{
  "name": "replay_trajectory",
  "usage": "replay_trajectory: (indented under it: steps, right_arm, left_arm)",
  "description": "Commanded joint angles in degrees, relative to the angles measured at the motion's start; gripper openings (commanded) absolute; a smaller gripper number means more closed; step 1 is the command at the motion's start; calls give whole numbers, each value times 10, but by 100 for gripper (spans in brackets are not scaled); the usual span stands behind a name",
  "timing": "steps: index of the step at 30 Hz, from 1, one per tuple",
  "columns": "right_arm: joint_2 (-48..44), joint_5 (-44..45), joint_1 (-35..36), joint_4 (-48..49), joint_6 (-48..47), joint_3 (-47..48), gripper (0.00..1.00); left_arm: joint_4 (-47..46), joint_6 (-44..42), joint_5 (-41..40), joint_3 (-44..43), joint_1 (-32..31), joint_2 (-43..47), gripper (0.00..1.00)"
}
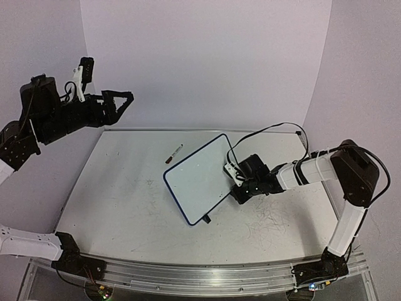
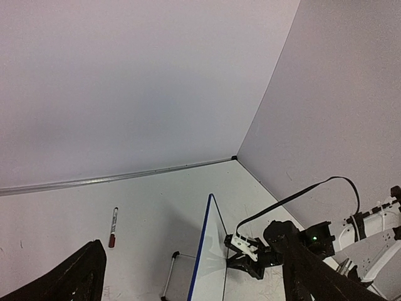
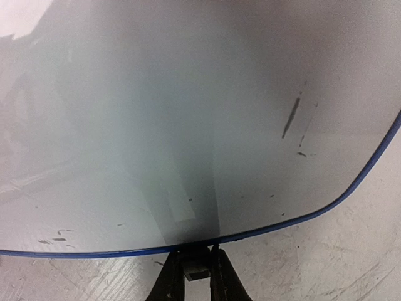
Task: Write a sentence on the whiteboard
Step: Adjust the whiteboard at the center of the board.
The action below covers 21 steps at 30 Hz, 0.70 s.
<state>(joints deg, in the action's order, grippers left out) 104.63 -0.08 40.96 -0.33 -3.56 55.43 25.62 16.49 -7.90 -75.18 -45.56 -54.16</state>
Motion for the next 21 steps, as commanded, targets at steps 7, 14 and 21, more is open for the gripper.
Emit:
replay_trajectory:
  steps: [7,14,21]
  right_arm:
    - [-45,161,-8,18,218,-26,0]
    - [-88,215,-8,18,324,-93,0]
    - [-133,237,-7,3,390,-129,0]
  left_arm:
    - [14,6,17,2,2,23,99]
    - [14,7,27,0,2,11,99]
    - [12,3,42,-4,2,-19,99]
